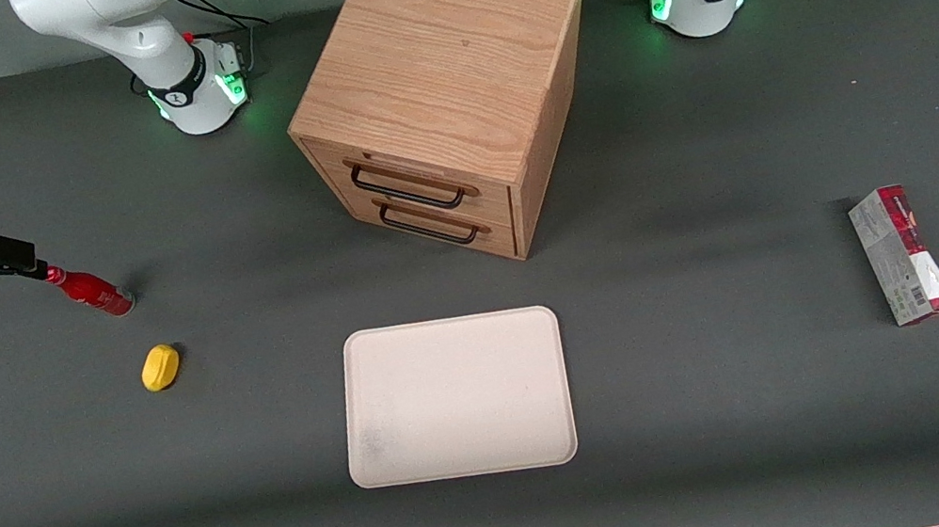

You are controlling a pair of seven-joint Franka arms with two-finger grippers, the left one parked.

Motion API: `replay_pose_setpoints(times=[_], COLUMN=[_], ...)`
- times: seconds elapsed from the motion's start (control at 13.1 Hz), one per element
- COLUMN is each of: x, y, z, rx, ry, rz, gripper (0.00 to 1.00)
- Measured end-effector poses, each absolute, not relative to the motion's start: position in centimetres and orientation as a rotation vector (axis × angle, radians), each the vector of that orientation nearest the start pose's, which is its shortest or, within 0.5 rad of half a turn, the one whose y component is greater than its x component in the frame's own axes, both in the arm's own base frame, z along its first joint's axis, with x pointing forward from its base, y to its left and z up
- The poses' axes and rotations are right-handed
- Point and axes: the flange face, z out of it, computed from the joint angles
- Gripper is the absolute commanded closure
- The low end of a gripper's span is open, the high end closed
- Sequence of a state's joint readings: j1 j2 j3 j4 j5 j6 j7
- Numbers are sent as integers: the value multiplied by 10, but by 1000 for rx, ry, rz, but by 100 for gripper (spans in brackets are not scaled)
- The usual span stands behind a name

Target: Place coke bottle on tray

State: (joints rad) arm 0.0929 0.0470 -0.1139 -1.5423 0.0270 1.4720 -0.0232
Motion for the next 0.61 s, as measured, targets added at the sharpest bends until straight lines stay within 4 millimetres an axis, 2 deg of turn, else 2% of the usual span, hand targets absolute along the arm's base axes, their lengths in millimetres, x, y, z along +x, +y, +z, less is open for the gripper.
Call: replay_pose_setpoints(times=[0.61], x=[555], y=[-7], z=[602], rx=[-3110], ry=[-6], rz=[215], gripper=[0])
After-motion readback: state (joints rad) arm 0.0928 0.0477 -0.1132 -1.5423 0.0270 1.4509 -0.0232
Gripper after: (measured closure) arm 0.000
